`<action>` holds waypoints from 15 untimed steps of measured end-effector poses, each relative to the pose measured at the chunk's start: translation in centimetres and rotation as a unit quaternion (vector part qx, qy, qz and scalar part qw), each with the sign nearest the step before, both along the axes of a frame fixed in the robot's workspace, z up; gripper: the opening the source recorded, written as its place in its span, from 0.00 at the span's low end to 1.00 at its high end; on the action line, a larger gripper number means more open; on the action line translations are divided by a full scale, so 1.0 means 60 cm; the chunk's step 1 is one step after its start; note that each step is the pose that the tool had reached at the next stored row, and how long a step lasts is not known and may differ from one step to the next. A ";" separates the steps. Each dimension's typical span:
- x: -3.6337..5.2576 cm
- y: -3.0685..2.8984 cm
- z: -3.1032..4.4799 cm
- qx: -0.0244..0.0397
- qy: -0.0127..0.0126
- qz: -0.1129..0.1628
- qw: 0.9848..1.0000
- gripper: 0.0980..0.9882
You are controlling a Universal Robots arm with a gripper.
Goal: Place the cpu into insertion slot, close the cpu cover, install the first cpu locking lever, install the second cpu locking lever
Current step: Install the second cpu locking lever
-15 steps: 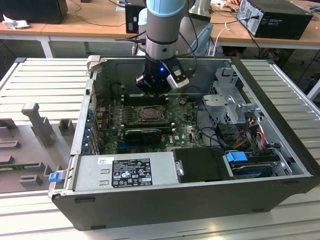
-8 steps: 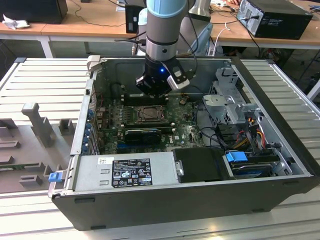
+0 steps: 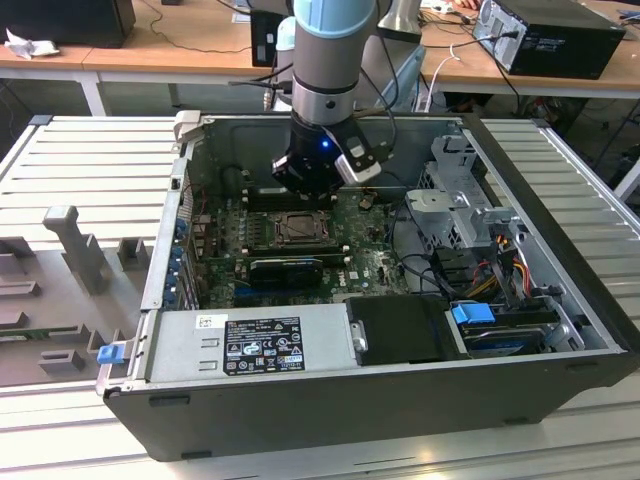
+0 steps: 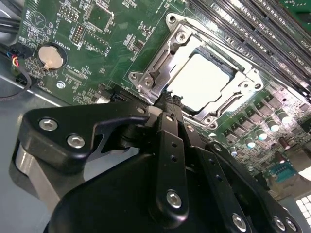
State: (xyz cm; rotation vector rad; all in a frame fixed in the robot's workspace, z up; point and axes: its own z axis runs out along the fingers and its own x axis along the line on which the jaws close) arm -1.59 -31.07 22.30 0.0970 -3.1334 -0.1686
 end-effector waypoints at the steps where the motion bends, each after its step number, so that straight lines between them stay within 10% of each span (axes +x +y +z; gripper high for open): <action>1: 0.000 0.0000 0.002 0.000 0.000 0.000 1.000 0.01; 15: 0.000 -0.0107 0.005 0.000 0.000 0.000 1.000 0.01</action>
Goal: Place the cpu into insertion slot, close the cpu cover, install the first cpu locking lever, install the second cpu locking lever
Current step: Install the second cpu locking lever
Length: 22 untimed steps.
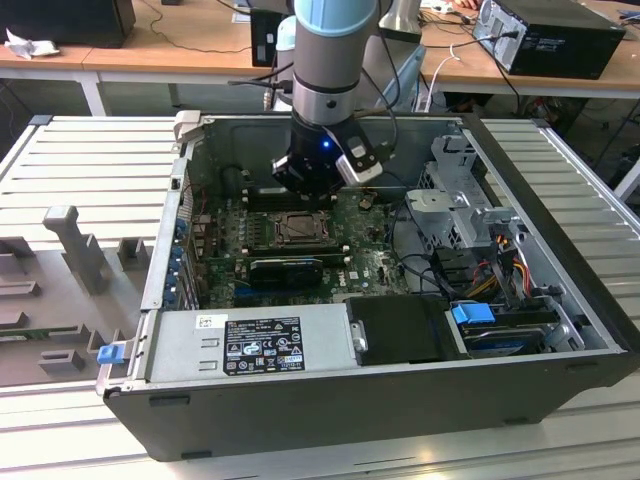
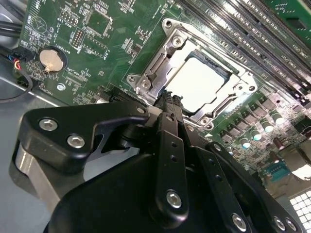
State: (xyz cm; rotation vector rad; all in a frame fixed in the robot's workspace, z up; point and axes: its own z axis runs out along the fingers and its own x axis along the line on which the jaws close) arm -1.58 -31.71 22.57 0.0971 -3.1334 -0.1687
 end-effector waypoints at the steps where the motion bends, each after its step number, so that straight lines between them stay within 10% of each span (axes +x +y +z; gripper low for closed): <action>1: 0.000 -0.0023 0.000 0.000 0.000 0.000 1.000 0.01; 9: 0.000 -0.0256 0.000 0.000 0.000 0.000 1.000 0.01; 22: 0.000 -0.0325 0.027 0.000 0.000 0.000 1.000 0.01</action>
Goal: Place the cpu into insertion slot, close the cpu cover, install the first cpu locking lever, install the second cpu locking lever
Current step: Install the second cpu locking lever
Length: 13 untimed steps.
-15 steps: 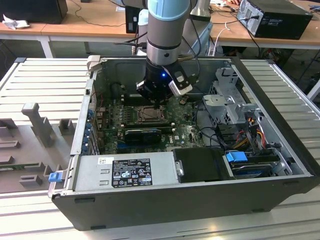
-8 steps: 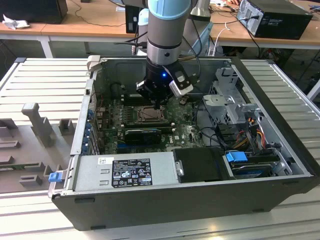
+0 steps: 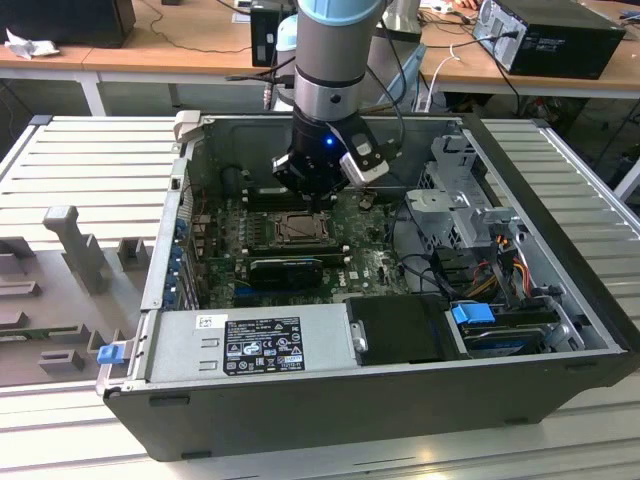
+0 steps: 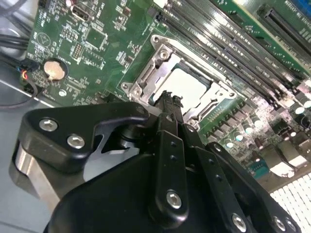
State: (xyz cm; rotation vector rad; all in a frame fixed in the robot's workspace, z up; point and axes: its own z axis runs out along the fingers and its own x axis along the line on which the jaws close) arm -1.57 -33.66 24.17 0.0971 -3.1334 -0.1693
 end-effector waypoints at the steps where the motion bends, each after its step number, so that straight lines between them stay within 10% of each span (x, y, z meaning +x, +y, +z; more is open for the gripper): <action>1: 0.000 -0.0021 0.000 0.000 0.000 0.000 1.000 0.01; 13: 0.000 -0.0199 0.023 0.002 0.000 0.000 1.000 0.01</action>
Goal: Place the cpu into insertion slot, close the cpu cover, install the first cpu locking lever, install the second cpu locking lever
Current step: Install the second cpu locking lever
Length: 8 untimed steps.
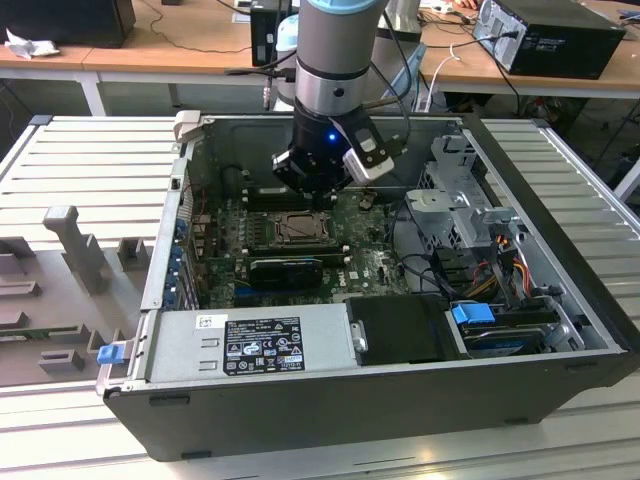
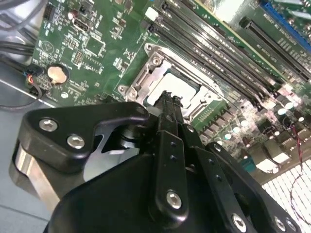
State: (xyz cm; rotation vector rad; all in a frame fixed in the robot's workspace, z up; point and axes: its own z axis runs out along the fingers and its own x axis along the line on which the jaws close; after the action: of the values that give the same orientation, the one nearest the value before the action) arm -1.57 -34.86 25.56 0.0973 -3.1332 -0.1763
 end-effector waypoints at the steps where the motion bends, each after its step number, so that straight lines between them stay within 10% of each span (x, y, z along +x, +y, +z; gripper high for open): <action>1: 0.000 -0.0026 0.000 0.000 0.000 0.000 1.000 0.01; 6: 0.000 -0.0236 0.000 0.000 0.000 0.000 1.000 0.01; 8: 0.000 -0.0352 0.000 0.011 0.000 0.000 1.000 0.01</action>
State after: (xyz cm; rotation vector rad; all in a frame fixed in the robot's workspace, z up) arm -1.57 -36.97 25.56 0.0971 -3.1314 -0.2116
